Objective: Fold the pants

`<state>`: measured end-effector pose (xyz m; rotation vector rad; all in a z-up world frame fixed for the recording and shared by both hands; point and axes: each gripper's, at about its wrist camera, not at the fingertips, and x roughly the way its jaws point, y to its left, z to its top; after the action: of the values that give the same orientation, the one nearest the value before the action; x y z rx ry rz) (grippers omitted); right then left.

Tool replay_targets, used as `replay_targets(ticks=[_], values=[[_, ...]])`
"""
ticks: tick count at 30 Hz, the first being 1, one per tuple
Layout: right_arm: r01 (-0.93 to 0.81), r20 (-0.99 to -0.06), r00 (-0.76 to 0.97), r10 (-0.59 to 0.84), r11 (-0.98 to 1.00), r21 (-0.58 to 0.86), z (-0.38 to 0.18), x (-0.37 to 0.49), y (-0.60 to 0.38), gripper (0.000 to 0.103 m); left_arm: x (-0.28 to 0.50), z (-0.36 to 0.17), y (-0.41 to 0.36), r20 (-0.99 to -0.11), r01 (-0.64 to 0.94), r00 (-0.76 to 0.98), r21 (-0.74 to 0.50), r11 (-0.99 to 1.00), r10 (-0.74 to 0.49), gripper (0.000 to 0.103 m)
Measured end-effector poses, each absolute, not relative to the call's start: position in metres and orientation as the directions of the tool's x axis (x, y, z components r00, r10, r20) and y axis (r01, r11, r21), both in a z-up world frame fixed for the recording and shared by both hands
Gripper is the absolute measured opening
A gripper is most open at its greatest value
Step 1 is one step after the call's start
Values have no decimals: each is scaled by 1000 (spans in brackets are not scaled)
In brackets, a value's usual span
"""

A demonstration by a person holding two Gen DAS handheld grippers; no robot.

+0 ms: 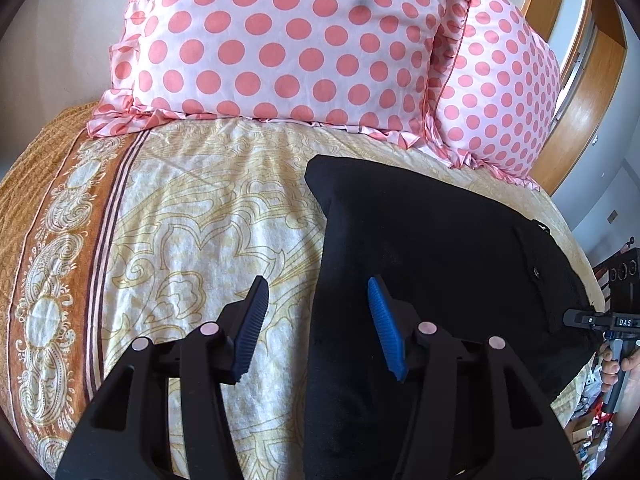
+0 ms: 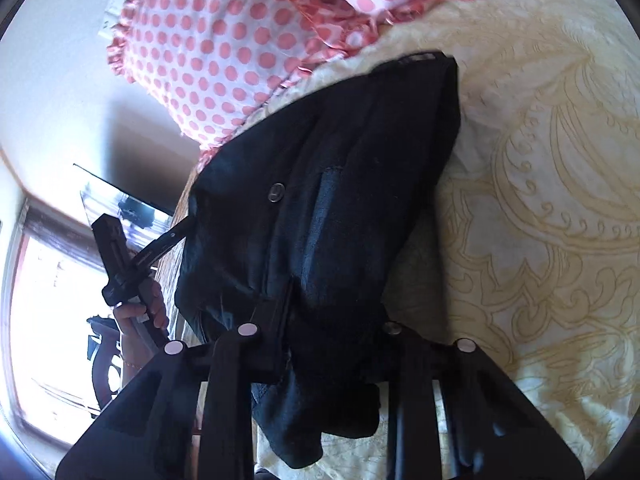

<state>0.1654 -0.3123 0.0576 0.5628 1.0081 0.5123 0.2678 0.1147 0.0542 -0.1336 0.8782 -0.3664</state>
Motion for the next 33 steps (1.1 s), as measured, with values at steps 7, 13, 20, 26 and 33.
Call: replay_targets(ticks=[7, 13, 20, 26, 33], values=[[-112, -614, 420, 668, 710, 695, 49, 168, -321, 25, 289, 45, 109, -758, 253, 502, -332, 909, -417, 57], [-55, -582, 390, 714, 649, 759, 37, 184, -324, 38, 301, 42, 99, -771, 243, 466, -359, 901, -433, 34], [-221, -585, 479, 655, 734, 641, 77, 192, -311, 23, 294, 65, 81, -734, 269, 558, -282, 921, -387, 7], [-321, -547, 584, 600, 790, 523, 112, 231, -302, 23, 300, 95, 85, -624, 236, 692, -282, 930, -364, 7], [-127, -645, 517, 563, 795, 593, 51, 252, -316, 23, 321, 54, 95, -739, 170, 588, -285, 943, -329, 11]])
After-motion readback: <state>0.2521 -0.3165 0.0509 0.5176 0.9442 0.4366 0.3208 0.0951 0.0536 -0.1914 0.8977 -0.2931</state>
